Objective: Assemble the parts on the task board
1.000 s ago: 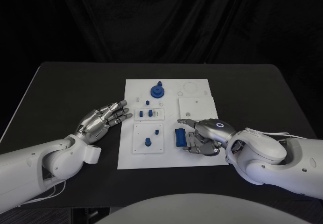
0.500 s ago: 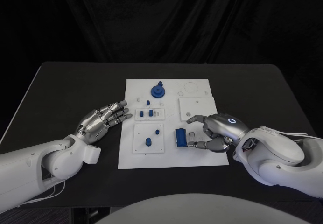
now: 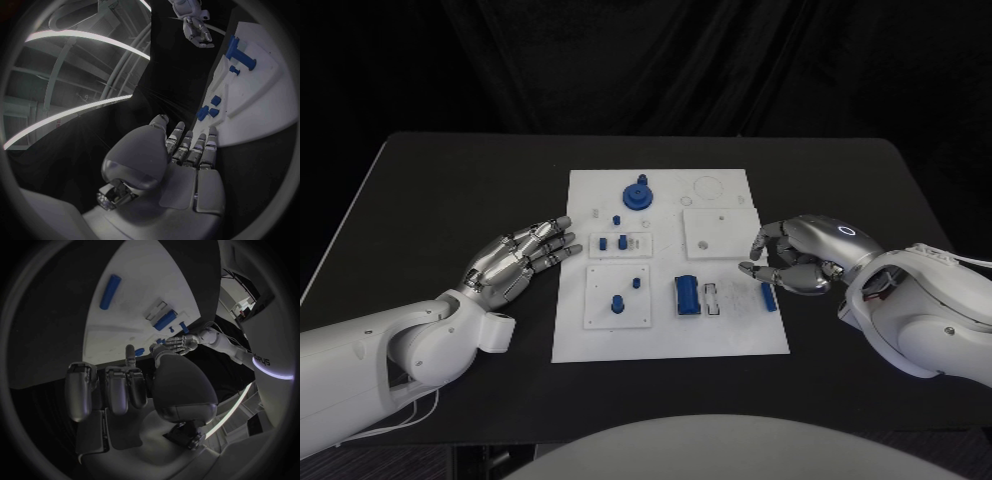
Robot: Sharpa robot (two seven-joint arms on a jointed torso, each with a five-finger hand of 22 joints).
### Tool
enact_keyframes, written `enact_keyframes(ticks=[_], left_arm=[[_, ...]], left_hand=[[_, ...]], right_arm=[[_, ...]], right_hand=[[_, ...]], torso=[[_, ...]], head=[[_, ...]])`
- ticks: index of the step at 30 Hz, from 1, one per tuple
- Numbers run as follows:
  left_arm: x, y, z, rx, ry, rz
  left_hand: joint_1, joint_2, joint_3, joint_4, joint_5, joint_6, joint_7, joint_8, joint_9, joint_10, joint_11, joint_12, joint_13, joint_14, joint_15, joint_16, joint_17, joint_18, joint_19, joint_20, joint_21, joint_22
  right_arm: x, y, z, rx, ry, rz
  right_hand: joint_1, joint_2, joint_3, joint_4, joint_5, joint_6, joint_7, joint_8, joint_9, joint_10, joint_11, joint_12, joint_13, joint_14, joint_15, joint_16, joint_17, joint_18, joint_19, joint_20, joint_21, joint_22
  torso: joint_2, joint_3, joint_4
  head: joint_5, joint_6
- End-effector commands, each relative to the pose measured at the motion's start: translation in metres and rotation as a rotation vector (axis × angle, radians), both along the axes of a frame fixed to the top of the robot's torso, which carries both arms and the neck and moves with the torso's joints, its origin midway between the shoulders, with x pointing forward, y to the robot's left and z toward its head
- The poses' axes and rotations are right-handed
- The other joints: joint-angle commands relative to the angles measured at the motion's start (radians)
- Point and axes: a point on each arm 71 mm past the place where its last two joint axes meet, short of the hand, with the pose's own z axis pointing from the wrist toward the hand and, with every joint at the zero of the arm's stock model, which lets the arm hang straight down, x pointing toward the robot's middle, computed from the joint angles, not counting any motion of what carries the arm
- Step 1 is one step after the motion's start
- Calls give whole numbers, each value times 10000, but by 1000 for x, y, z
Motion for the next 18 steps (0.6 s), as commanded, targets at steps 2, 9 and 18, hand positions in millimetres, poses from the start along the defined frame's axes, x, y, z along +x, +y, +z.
enact_keyframes(ticks=[2,9,18], left_arm=[[-1,-1,-1,19,40,41],[0,-2,-2,8,41,8],[1,-2,-2,-7,50,-29]], left_hand=[[-68,6,62,-19,42,66,15,58,17,3,-10,43,10,2,-6,51,13,-185,55,19,-36,13],[-72,6,66,-20,44,49,15,56,14,-4,-8,26,7,-11,-4,38,9,-184,48,19,-38,-2],[-77,9,73,-23,46,38,16,56,12,-4,-6,25,7,-11,-3,39,9,-185,47,19,-39,-10]], right_arm=[[2,-17,-12,-1621,1154,-1185],[-1,-24,-26,-2676,1859,-1542],[-4,-19,-36,-3043,2261,-1446]], right_hand=[[-201,-26,54,5,58,219,-58,225,234,1041,-132,26,2634,1045,-112,24,2635,-110,678,-100,160,2376],[-433,-5,64,19,-71,394,-149,375,482,1041,-226,26,2634,1045,-191,24,2635,-137,731,-170,275,2412],[-551,-5,119,-8,-103,544,-239,458,730,1041,-310,26,2634,1045,-268,24,2635,-129,715,-238,252,2400]], torso=[[0,-26,24],[12,16,17],[13,40,-20]], head=[[-26,-1],[-125,-1],[-116,-1]])
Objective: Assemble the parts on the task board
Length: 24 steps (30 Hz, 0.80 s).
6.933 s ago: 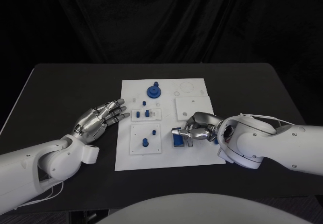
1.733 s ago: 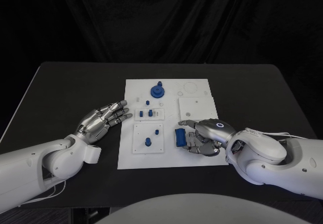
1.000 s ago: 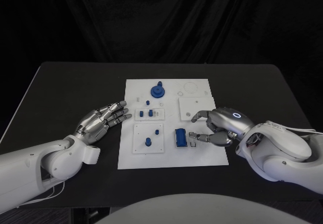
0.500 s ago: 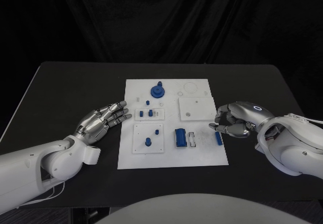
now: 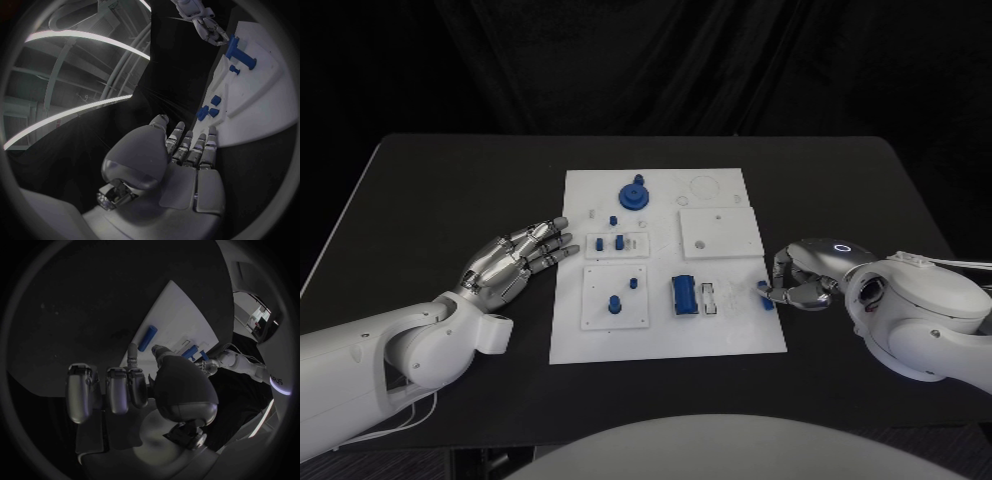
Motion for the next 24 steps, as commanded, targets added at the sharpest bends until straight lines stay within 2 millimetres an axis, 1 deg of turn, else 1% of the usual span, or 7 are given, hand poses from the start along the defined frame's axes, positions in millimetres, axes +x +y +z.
enact_keyframes(ticks=[1,5,8,11,17,22,24], left_arm=[[-1,0,-2,4,74,-9],[-1,0,-2,12,75,-1],[0,0,-2,10,80,-13],[0,-1,-2,2,83,-33],[0,-2,-3,-4,101,-70],[1,-3,-3,10,125,-90],[1,-3,-3,13,133,-99]], left_hand=[[-77,9,44,7,46,38,16,56,4,-4,-6,25,7,-11,-3,39,12,-189,28,37,-41,-11],[-79,11,48,5,47,39,17,56,4,-5,-5,25,7,-11,-1,40,12,-189,38,37,-39,-1],[-81,12,51,5,47,28,17,54,2,-5,-4,24,6,-13,-1,39,11,-189,32,37,-40,-10],[-81,12,51,5,47,28,17,54,2,-5,-4,24,6,-13,-1,39,11,-189,32,37,-40,-10],[-85,16,58,3,48,19,19,52,0,-12,-4,15,4,-21,0,33,9,-190,30,37,-41,-17],[-86,18,62,2,48,8,20,50,-2,-16,-4,9,3,-23,1,31,9,-190,26,37,-43,-25],[-86,18,62,2,48,8,20,50,-2,-16,-4,9,3,-23,1,31,9,-190,26,37,-43,-25]], right_arm=[[-1,-3,-6,-740,381,-227],[-2,-2,-8,-802,476,-191],[-2,0,-9,-823,532,-139],[-1,2,-11,-823,567,-71],[-3,7,-13,-591,519,120],[-2,11,-13,-424,448,286],[-2,12,-13,-377,422,334]], right_hand=[[-32,-23,55,2,90,67,-11,39,30,1058,-78,26,2635,1026,-63,25,2628,-133,716,-96,5,2402],[-22,-30,63,-2,110,60,-13,33,39,1058,-80,26,2635,1026,-66,25,2628,-127,706,-100,-14,2395],[-6,-36,74,-5,134,50,-14,22,48,1058,-79,26,2635,1026,-67,25,2628,-127,706,-104,-14,2395],[135,-83,174,-23,385,57,-24,-19,132,1058,-81,26,2635,1026,-74,25,2628,-117,685,-120,-52,2380],[827,-261,576,-205,1381,256,-114,29,428,1058,-139,26,2635,1026,-120,25,2628,-122,689,-158,-33,2386],[1265,-362,953,-350,2505,316,-249,415,950,1058,-253,26,2635,1026,-220,25,2628,-112,669,-246,-64,2374],[1299,-377,1039,-345,2702,265,-255,449,1049,1058,-271,26,2635,1026,-232,25,2628,-112,667,-262,-65,2373]], torso=[[-2,8,-31],[-12,-3,-13],[-9,9,-12],[-3,18,-18],[-13,-8,-11],[-4,1,-28],[-6,-3,-24]], head=[[13,-1],[-7,-1],[-28,-1],[-28,-1],[-17,-1],[-11,-1],[-12,-1]])
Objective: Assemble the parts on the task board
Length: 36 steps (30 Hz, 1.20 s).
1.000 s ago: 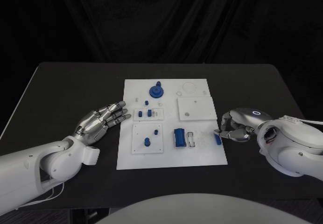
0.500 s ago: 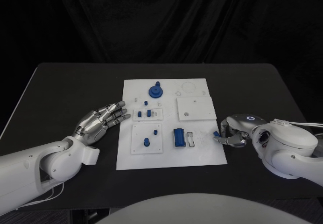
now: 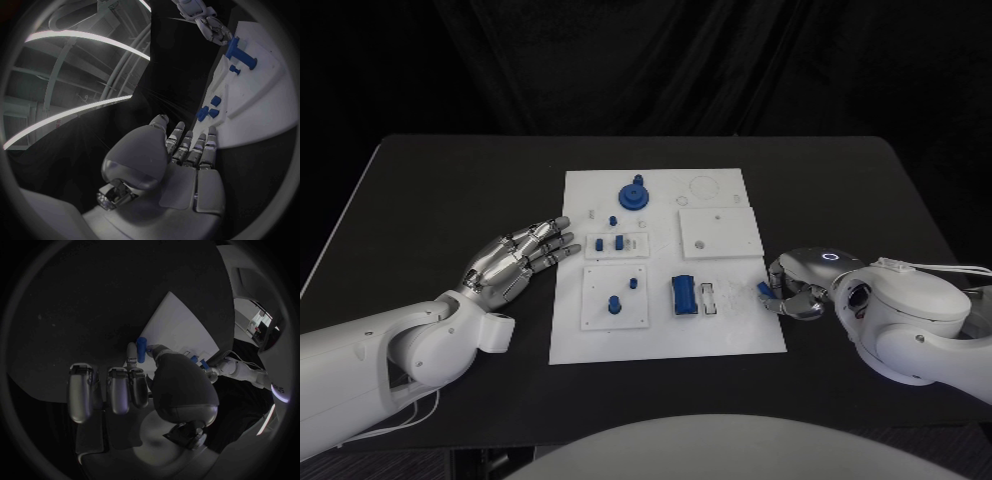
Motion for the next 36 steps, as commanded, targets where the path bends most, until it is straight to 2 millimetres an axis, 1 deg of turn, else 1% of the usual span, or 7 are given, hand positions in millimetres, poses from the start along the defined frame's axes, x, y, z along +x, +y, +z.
enact_keyframes(ticks=[1,3,6,8,12,25,36], left_arm=[[-1,-1,-3,17,143,-74],[-1,-2,-3,21,152,-80],[-1,-1,-3,31,167,-86],[-1,-1,-3,40,180,-89],[-1,-1,-4,51,200,-99],[-1,0,-4,79,243,-97],[-1,-1,-5,92,268,-108]], left_hand=[[-86,18,62,1,48,9,20,50,-1,-16,-4,9,3,-23,1,31,11,-196,24,39,-55,-16],[-86,18,62,1,48,9,20,50,-1,-16,-4,9,3,-23,1,31,11,-196,24,39,-55,-16],[-86,18,62,1,48,9,20,50,-1,-16,-4,9,3,-23,1,31,11,-196,24,39,-55,-16],[-91,23,71,-1,47,-4,22,47,-4,-20,-1,7,2,-32,1,24,9,-197,20,39,-57,-23],[-91,23,71,-1,47,-4,22,47,-4,-20,-1,7,2,-32,1,24,9,-197,20,39,-57,-23],[-91,23,71,-1,47,-4,22,47,-4,-20,-1,7,2,-32,1,24,9,-197,20,39,-57,-23],[-99,39,98,-8,49,-9,26,44,-5,-20,4,18,3,-39,0,25,8,-200,26,39,-58,-23]], right_arm=[[0,3,-2,120,-83,151],[0,3,-1,211,-159,164],[0,4,0,351,-287,148],[0,4,1,475,-404,125],[0,4,3,641,-570,72],[-4,5,9,1085,-921,40],[-8,24,12,2306,-721,238]], right_hand=[[139,11,184,-12,524,-135,-43,19,112,1059,-76,26,2635,1069,-98,25,2630,-109,670,-85,-86,2367],[352,21,457,-156,929,-174,-71,71,282,1059,-94,26,2635,1069,-118,25,2630,-110,670,-106,-84,2368],[630,48,783,-385,985,-168,-93,168,471,1059,-93,26,2635,1069,-124,25,2630,-117,681,-117,-59,2376],[767,-22,1577,-524,89,-158,-98,243,718,1059,-74,26,2635,1069,-110,25,2630,-125,695,-109,-30,2386],[601,-113,2109,-491,139,-40,-95,304,909,1059,-57,26,2635,1069,-88,25,2630,-131,706,-91,-6,2394],[344,-152,2550,-420,120,115,-95,349,1103,1059,-38,26,2635,1069,-73,25,2630,-116,677,-72,-57,2374],[-105,-342,2681,-217,8,261,-134,276,1219,1059,-64,26,2635,1069,-91,25,2630,-131,708,-79,3,2394]], torso=[[4,-5,0],[8,-3,5],[11,3,-3],[8,3,-3],[3,3,5],[2,-1,-20],[-1,0,-19]], head=[[0,-1],[11,-1],[32,-1],[27,-1],[17,-1],[55,-1],[6,-1]])
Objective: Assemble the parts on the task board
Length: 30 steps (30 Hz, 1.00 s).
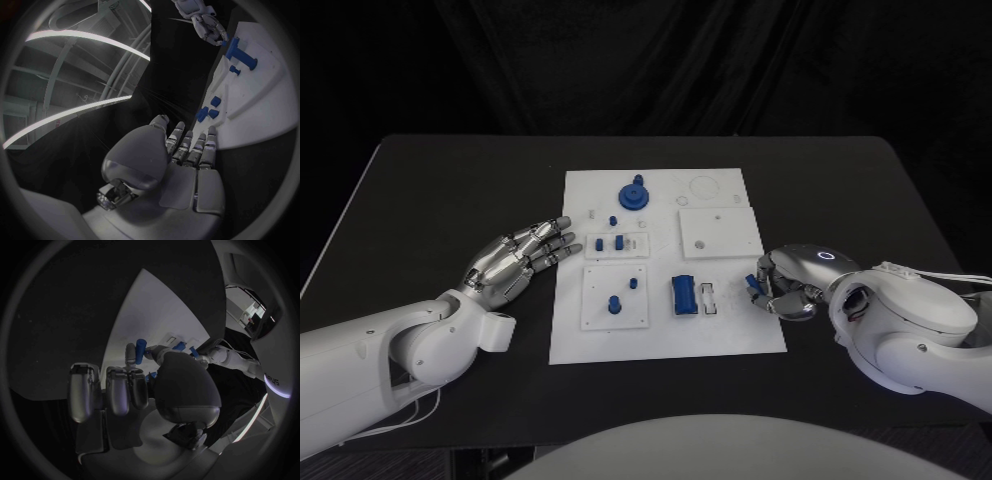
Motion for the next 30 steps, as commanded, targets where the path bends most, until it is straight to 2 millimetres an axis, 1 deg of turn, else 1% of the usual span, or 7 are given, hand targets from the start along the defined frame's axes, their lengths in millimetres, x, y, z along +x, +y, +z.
enact_keyframes(ticks=[1,15,17,21,23,28,30], left_arm=[[-2,-1,-4,107,241,-56],[-4,0,-4,118,253,-35],[-3,0,-4,123,256,-31],[-3,0,-4,123,262,-40],[-3,0,-4,119,263,-51],[-3,-1,-4,113,274,-82],[-2,-1,-4,113,278,-89]], left_hand=[[-99,39,41,-8,49,-9,27,44,-4,-20,4,18,3,-38,0,25,11,-98,-9,75,-37,-10],[-95,29,53,-27,54,25,29,51,3,-13,2,30,5,-25,-2,41,14,-99,-2,75,-36,-8],[-95,29,53,-27,54,25,29,51,3,-13,2,30,5,-25,-2,41,14,-99,-2,75,-36,-8],[-94,27,55,-30,55,24,29,51,2,-13,2,29,5,-30,-2,36,13,-99,-6,75,-37,-14],[-94,27,55,-30,55,24,29,51,2,-13,2,29,5,-30,-2,36,13,-99,-6,75,-37,-14],[-92,25,65,-41,59,9,32,50,0,-19,-1,19,3,-35,-3,32,12,-100,-5,75,-37,-17],[-92,25,65,-41,59,9,32,50,0,-19,-1,19,3,-35,-3,32,12,-100,-5,75,-37,-17]], right_arm=[[-1,6,1,957,111,-72],[6,30,-7,2804,1077,-401],[7,32,-8,2912,1076,-421],[8,36,-8,3049,1070,-389],[9,39,-9,3078,1085,-349],[9,44,-10,3091,1153,-244],[9,45,-11,3066,1200,-228]], right_hand=[[-124,-24,428,-357,-27,309,-222,-29,18,1023,-31,27,2630,1067,-24,25,2632,-130,726,-33,64,2392],[-257,-121,425,-331,-150,275,-222,-111,50,1023,-33,27,2630,1067,-30,25,2632,-117,701,-40,17,2374],[-373,-130,407,-274,-274,291,-220,-156,66,1023,-30,27,2630,1067,-29,25,2632,-112,692,-40,0,2368],[-491,-129,386,-205,-362,298,-215,-203,78,1023,-26,27,2630,1067,-27,25,2632,-110,688,-40,-8,2365],[-592,-116,359,-151,-584,314,-217,-249,96,1023,-25,27,2630,1067,-24,25,2632,-105,678,-38,-27,2358],[-680,-97,331,-113,-852,338,-218,-307,126,1023,-26,27,2630,1067,-24,25,2632,-100,667,-38,-46,2351],[-680,-97,331,-113,-852,338,-218,-307,126,1023,-26,27,2630,1067,-24,25,2632,-100,667,-38,-46,2351]], torso=[[-4,-4,-4],[11,-30,45],[10,-31,50],[11,-13,55],[7,-9,57],[14,-7,42],[17,-1,32]], head=[[-8,-1],[-11,-1],[-19,-1],[-41,-1],[-59,-1],[-39,-1],[-32,-1]])
